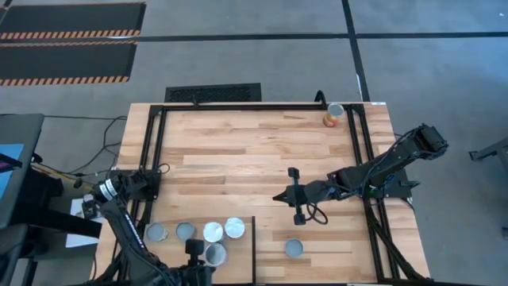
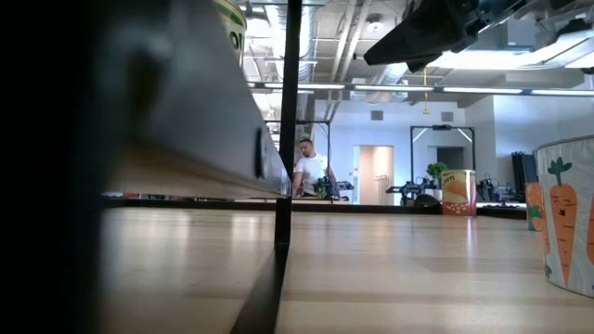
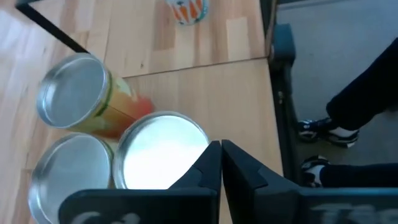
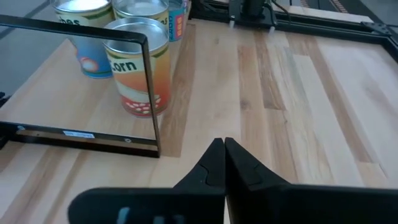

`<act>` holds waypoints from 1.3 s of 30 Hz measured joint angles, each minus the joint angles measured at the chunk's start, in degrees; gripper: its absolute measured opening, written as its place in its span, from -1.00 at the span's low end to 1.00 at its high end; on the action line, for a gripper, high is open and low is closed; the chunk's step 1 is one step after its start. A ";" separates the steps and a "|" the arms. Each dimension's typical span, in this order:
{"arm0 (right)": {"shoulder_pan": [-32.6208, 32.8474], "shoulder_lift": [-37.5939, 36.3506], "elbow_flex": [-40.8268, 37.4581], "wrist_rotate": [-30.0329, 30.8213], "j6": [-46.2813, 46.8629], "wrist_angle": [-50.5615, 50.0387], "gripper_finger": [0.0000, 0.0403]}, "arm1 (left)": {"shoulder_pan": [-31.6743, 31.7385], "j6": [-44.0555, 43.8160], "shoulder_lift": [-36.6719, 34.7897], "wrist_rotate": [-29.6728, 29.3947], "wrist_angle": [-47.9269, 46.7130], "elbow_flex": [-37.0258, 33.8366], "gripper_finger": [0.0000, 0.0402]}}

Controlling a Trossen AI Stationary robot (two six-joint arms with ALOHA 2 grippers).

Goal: Pick and place cans onto a shelf
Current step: Put the canned peaches can on the shelf, then put the canned sliced carrot on the shelf

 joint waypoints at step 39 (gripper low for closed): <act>3.70 -0.59 1.08 2.67 -0.03 0.18 -0.95 | -0.27 -6.34 -0.50 0.39 -7.86 0.28 -1.00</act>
